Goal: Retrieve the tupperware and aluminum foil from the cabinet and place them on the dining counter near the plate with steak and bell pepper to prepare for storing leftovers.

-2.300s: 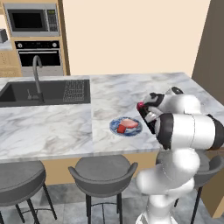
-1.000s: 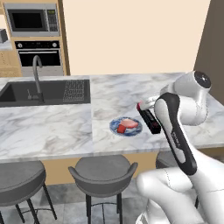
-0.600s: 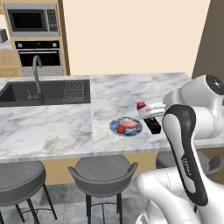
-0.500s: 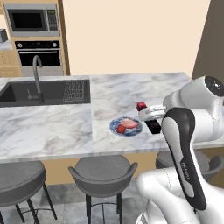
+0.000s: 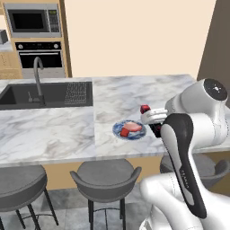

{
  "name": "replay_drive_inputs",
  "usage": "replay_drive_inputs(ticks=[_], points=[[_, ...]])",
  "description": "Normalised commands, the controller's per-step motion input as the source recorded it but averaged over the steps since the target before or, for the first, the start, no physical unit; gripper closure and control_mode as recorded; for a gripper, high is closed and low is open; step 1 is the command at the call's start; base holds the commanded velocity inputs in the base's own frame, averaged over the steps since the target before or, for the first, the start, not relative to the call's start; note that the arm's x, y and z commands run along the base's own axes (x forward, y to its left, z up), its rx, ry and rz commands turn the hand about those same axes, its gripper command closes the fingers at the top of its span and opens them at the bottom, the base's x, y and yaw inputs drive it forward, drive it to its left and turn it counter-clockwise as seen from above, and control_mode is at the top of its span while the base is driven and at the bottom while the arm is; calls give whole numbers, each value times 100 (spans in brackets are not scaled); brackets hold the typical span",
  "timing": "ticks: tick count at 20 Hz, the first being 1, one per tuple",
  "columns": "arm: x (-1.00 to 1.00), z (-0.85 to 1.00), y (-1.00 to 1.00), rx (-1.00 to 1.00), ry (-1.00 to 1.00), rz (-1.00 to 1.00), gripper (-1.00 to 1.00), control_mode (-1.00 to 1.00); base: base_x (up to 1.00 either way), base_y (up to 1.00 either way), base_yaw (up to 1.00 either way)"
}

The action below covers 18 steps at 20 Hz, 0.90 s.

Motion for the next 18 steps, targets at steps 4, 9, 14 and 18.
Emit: replay_drive_inputs(ticks=[4,9,14,18], points=[[0,0,0,0,0,0,-100,100,-31,0,2],[0,0,0,0,0,0,-100,100,-100,23,26],[0,0,0,0,0,0,-100,100,-52,85,43],[0,0,0,0,0,0,-100,100,2,100,44]])
